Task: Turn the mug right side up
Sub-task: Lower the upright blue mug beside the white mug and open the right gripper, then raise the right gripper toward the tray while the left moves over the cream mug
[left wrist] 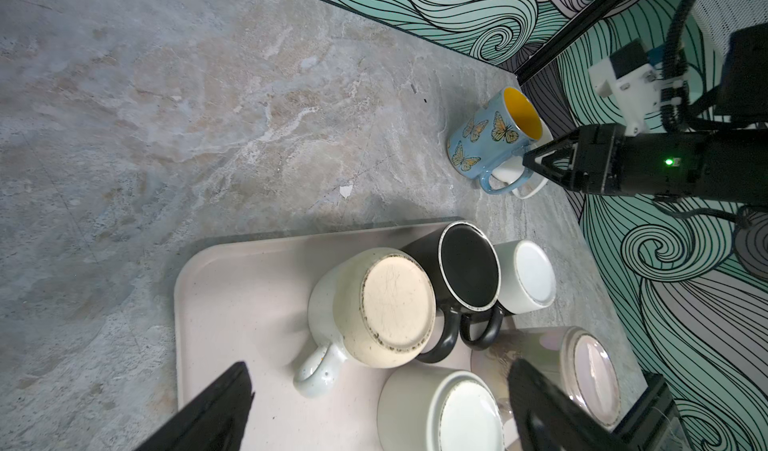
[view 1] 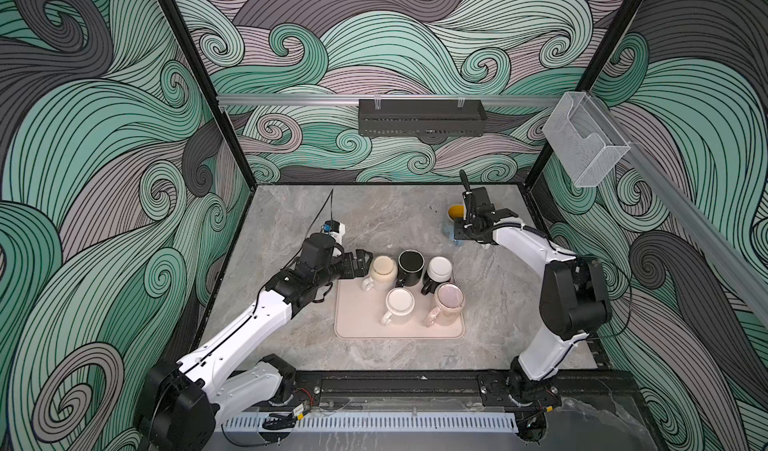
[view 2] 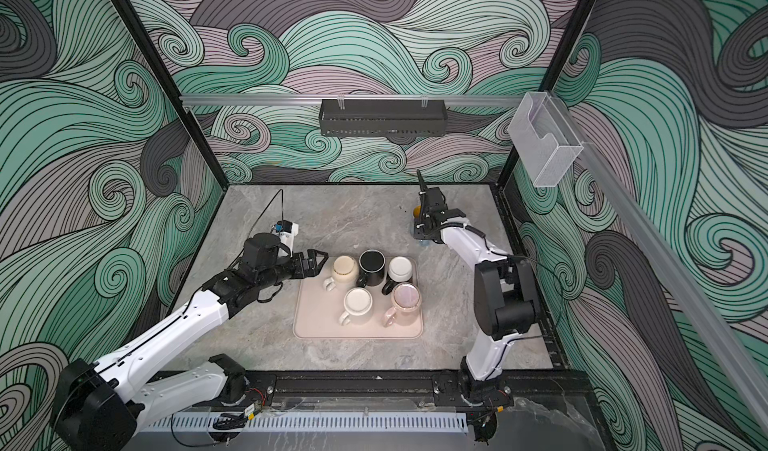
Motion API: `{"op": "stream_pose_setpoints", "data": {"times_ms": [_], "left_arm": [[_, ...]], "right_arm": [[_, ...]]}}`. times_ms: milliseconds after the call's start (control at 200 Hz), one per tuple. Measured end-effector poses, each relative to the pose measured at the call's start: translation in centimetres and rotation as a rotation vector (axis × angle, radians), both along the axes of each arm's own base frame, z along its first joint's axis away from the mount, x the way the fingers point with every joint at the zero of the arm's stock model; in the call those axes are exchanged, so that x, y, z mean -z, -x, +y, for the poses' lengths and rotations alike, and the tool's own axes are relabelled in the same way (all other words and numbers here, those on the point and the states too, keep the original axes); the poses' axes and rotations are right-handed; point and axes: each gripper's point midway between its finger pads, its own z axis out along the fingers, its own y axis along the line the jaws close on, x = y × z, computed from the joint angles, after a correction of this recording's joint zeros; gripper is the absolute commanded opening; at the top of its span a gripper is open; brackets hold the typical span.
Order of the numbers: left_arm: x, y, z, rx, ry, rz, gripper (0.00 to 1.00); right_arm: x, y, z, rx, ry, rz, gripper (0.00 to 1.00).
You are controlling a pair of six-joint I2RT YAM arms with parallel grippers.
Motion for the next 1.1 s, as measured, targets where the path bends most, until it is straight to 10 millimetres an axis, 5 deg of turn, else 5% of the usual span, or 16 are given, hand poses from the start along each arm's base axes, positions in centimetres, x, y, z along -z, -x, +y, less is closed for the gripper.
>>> {"op": "stream_pose_setpoints", "data": {"times_ms": [245,460,760,1101], "left_arm": [[3.0,-0.2,-0.2,0.018,-0.059,0.077,0.97],[3.7,0.1,-0.2,0.026,-0.072,0.101,0.97],[2.9,0.1,0.1,0.021,-0.074,0.072,0.97],[3.4,-0.3,1.7,-0.039,-0.147,0.060,0.97]], "right_arm": [[-5.7,1.6,0.7,-0.018,-0.031,-0.118,0.46],[-8.9,3.5,4.9,-0.145,-0.022,-0.215,0.46],[-8.6,5.1,7.8,-0.246,-0.078,-0.211,0.46],[-8.9,7.7,13.6,-0.414,-0.160,-0.264,0.46]]}}
